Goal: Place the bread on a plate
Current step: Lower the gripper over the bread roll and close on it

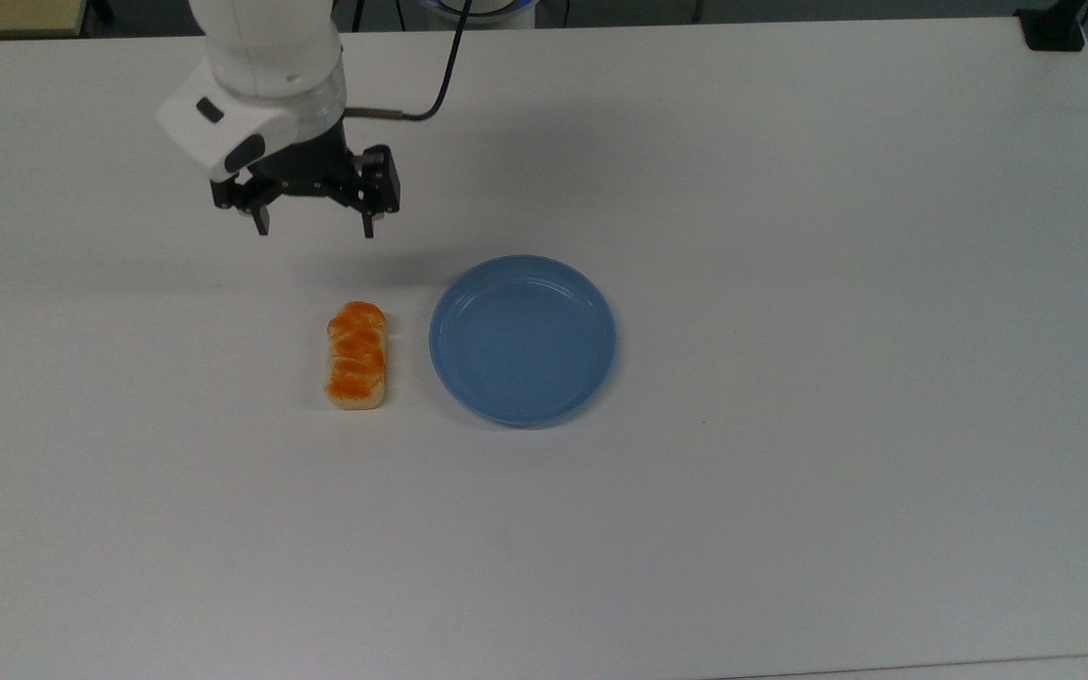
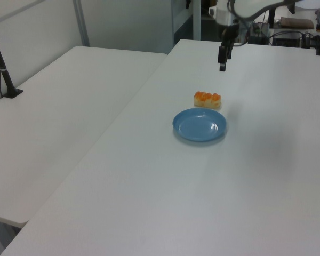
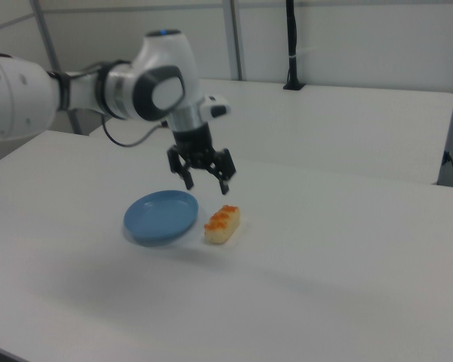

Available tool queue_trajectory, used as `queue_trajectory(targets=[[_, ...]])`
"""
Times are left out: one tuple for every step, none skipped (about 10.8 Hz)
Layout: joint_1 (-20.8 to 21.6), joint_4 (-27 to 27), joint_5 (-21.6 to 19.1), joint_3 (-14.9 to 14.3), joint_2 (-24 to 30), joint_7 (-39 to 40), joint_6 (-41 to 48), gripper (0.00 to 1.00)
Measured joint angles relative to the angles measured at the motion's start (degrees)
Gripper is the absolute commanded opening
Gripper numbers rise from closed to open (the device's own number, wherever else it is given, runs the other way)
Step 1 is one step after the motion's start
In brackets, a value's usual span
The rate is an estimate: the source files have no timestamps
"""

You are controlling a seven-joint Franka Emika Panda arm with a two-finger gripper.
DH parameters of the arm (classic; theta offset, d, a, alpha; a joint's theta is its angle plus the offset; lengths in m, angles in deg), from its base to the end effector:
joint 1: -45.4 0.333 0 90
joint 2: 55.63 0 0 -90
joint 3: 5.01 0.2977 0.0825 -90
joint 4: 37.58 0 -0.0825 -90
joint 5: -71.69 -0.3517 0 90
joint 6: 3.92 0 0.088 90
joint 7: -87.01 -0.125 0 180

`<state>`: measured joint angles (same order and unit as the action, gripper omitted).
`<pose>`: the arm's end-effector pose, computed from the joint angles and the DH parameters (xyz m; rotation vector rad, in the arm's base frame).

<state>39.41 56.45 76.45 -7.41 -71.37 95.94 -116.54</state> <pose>0.6060 -0.0941 0.4358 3.0452 0.0629 0.0547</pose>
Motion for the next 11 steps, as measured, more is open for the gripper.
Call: queue_trajectory(targets=[[-0.8, 0.0, -0.2, 0.0, -2.4, 0.0, -2.7, 1.00], [-1.2, 0.0, -0.6, 0.0, -4.8, 0.0, -5.6, 1.00], [-1.2, 0.0, -0.8, 0.0, -7.0, 0.0, -8.0, 1.00], [-1.2, -0.1, -1.6, 0.0, -8.8, -0.1, -10.0, 1.00], [-1.2, -0.1, -2.2, 0.1, -10.5, -1.3, -12.0, 1.00], [-1.2, -0.1, -2.3, 0.2, -11.9, -2.4, -13.3, 1.00], [-1.2, -0.2, -2.3, 0.4, -12.7, -3.0, -13.9, 1.00], [-1.2, -0.3, -2.4, 0.6, -13.0, -3.3, -14.0, 1.00], [-1.2, -0.6, -2.8, 0.7, -13.0, -3.6, -14.0, 1.00], [-1.2, -1.0, -3.4, 0.9, -13.0, -3.8, -14.0, 1.00], [-1.2, -1.3, -3.7, 1.0, -13.0, -3.9, -14.0, 1.00]])
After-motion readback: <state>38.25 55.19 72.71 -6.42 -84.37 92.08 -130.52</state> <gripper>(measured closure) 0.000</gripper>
